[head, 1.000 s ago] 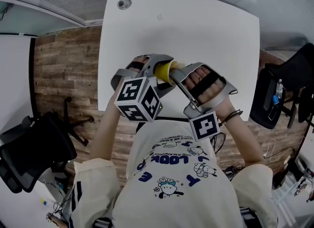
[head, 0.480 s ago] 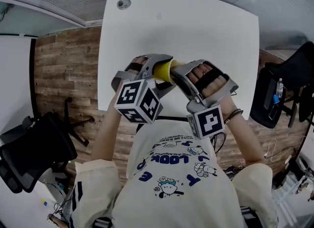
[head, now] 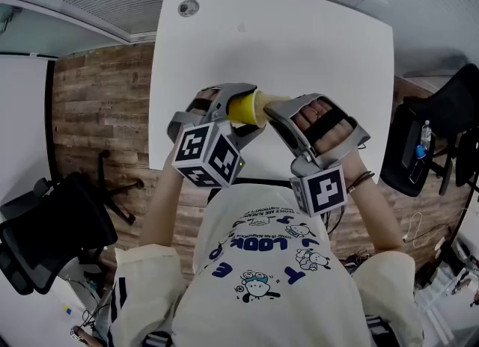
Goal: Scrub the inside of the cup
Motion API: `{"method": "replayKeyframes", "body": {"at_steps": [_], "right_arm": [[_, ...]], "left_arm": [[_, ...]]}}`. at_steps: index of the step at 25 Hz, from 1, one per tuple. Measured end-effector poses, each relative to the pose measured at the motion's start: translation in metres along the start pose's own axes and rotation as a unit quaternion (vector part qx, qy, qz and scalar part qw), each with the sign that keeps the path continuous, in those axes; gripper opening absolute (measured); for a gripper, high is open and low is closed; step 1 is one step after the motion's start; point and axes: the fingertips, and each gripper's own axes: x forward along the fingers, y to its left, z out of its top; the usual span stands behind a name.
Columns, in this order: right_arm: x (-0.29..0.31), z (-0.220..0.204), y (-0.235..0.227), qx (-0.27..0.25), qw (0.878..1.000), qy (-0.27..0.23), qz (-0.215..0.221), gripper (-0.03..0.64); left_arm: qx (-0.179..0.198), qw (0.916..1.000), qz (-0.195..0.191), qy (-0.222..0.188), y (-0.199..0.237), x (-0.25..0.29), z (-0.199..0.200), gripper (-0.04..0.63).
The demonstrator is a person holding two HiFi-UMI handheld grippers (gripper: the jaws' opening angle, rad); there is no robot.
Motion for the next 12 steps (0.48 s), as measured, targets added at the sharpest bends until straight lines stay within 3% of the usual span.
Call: {"method": "replayKeyframes", "body": {"at_steps": [5,9,12], "right_arm": [[-0.010,-0.011,-0.008,0.040,0.999,0.002,-0.027,0.074],[-0.019,-0.017,-0.022,0.129,0.990,-0.017,-0.049,0.074],[-0.027,-0.025,-0.033,0.211,0.975,-0.032,-0.064,0.074]], "left_arm": [[-0.035,0.9992,0.014,-0.012,0.007,-0.003,-0.007,0.350],[-0.070,0.9966,0.025,-0.034,0.013,-0.008,-0.009,0.350],[-0.095,0.9923,0.048,-0.064,0.020,-0.016,-0.002,0.350]]}}
